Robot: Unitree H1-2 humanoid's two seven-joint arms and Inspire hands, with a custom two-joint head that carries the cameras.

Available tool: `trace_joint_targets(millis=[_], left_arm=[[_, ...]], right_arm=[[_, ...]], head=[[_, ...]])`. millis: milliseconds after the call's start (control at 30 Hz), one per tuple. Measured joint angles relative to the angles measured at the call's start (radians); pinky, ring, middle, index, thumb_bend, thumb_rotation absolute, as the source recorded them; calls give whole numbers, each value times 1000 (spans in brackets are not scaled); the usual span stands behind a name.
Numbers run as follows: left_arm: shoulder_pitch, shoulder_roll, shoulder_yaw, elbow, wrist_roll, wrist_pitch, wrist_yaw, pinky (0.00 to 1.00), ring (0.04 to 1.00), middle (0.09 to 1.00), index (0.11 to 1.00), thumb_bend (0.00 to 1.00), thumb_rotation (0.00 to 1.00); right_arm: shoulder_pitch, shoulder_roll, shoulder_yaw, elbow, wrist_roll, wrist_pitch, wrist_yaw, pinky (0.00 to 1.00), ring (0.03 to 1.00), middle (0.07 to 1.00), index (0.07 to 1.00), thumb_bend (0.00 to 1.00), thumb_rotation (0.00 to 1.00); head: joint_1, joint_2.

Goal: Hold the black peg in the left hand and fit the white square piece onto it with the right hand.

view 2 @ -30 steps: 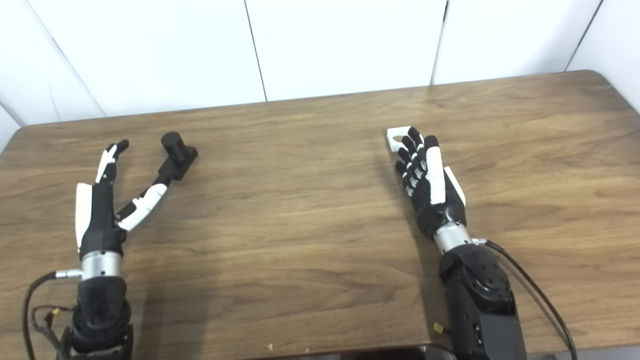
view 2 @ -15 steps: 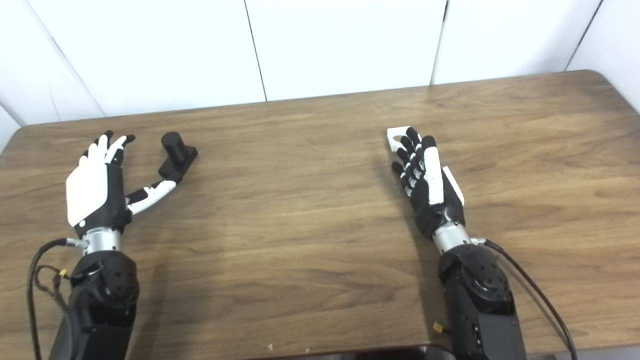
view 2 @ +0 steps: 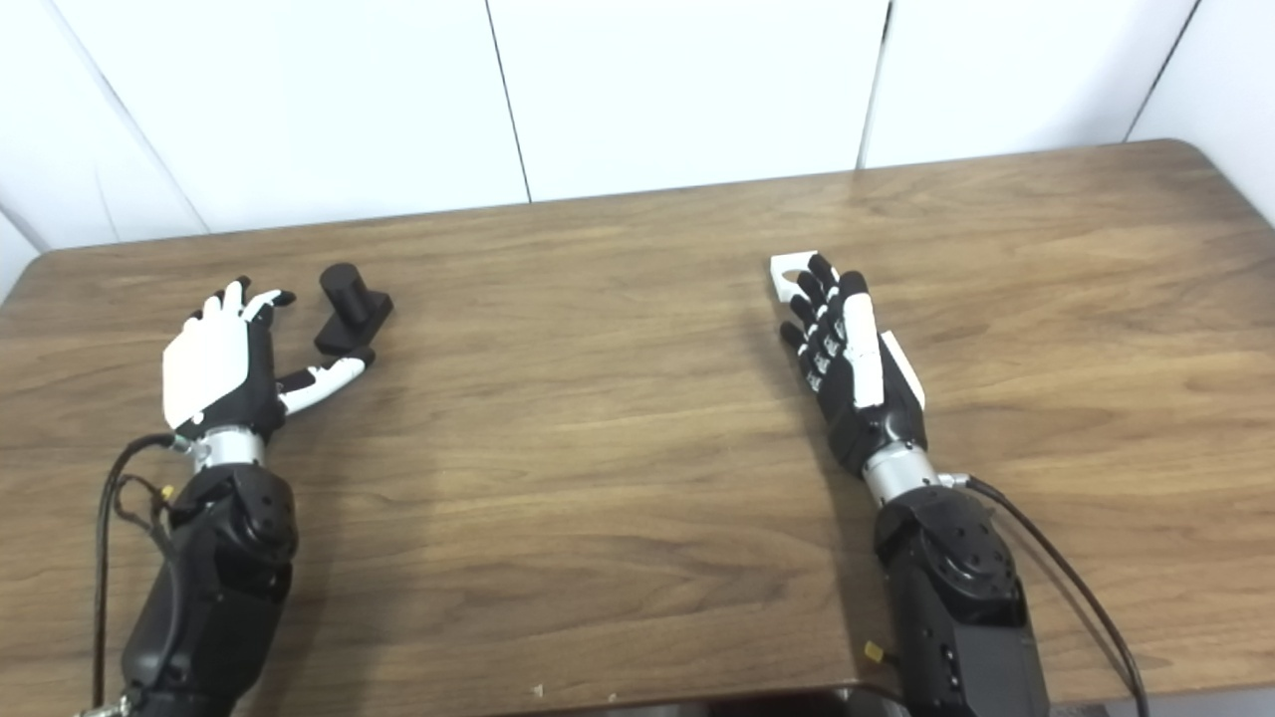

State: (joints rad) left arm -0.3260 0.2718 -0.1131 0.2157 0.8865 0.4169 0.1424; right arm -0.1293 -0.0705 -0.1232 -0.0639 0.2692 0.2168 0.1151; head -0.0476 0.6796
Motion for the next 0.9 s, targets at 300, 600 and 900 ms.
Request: trace_joint_targets(millis=[300,600,900], left_arm=[[-74,7,-19,132,-22,1,16,1000,1000,1000,788,797,625],[-107,7,-35,198,-34,1,49,1000,1000,1000,776,798,620],[-108,2,-54,200,-38,2,59,1000,1000,1000,776,804,640]], right_arm=[[0,-4,1,-1,-4,0,-1,965,1000,1000,985,552,1000],[6,-6,0,-7,-7,0,-1,965,1000,1000,985,557,1000],[6,-9,2,-7,-11,1,-1,978,1000,1000,989,559,1000]], head=[[-3,-2],[-6,2],[-2,8]])
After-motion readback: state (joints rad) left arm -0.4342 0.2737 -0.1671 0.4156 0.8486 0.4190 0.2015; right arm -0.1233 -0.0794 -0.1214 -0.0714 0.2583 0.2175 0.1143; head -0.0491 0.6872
